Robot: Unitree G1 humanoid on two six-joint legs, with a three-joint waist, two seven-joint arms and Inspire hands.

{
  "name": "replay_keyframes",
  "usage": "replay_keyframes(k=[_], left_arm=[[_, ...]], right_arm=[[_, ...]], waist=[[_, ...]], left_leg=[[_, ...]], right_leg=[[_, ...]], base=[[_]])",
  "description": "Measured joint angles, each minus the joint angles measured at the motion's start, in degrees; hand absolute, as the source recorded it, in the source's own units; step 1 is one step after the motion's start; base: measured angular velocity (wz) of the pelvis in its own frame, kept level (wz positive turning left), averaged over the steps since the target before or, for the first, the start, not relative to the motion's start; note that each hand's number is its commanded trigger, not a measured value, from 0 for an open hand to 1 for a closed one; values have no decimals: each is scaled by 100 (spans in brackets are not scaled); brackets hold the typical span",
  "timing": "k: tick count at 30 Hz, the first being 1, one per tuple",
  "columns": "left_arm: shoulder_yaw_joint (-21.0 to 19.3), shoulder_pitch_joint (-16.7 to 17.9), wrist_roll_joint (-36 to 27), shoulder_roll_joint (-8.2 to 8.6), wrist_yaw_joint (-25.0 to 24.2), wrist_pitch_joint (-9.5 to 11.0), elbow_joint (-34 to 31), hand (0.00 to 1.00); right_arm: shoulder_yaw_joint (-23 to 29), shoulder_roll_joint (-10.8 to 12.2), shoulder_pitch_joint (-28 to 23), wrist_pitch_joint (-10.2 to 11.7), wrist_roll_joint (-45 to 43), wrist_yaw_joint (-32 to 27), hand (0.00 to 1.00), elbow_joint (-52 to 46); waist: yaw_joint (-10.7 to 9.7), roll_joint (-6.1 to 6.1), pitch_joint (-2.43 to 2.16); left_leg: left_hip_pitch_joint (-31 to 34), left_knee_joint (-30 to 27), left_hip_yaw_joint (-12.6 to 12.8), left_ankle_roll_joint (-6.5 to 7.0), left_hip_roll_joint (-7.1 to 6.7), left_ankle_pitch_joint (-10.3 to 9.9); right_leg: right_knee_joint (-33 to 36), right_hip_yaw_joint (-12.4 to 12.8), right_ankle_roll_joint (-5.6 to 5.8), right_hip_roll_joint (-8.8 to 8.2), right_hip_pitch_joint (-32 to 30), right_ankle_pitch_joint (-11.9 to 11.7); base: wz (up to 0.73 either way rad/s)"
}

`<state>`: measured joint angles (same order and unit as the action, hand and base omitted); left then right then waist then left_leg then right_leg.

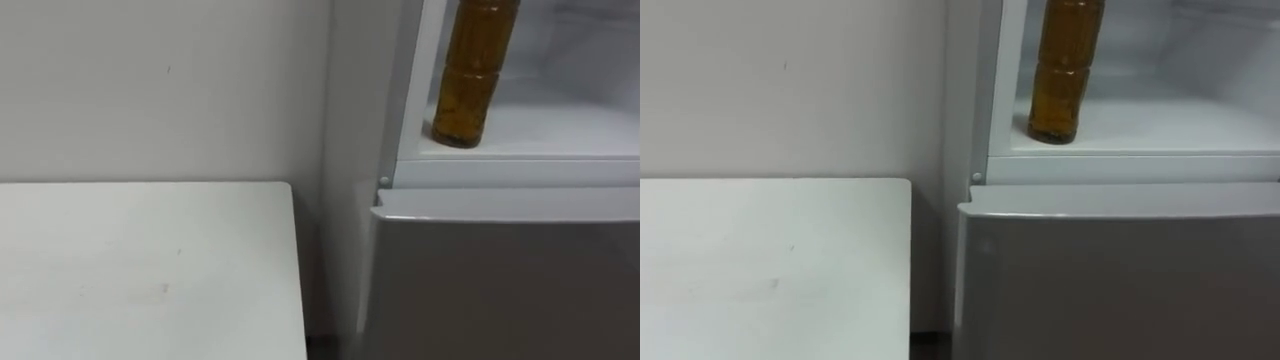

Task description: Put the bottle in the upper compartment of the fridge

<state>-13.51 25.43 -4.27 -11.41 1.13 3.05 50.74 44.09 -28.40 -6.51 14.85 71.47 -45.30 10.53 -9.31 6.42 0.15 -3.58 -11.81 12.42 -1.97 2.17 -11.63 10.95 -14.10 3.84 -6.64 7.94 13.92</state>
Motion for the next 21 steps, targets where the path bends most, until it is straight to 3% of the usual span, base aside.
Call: replay_keyframes(k=[9, 21], left_arm=[[-1, 5, 64, 13, -2, -8, 70, 0], [2, -31, 324, 64, -73, 3, 292, 0]], right_arm=[[0, -69, 224, 57, -304, -35, 0, -954], [-15, -62, 434, -57, -621, -148, 0, -1171]], waist=[[18, -59, -23], [36, -184, -22]], left_leg=[[35, -39, -1, 0, 14, -1], [55, -92, 1, 4, 20, 0]], right_leg=[[102, -15, -3, -4, -63, -2], [176, -11, -9, -16, -107, -4]], base=[[0], [0]])
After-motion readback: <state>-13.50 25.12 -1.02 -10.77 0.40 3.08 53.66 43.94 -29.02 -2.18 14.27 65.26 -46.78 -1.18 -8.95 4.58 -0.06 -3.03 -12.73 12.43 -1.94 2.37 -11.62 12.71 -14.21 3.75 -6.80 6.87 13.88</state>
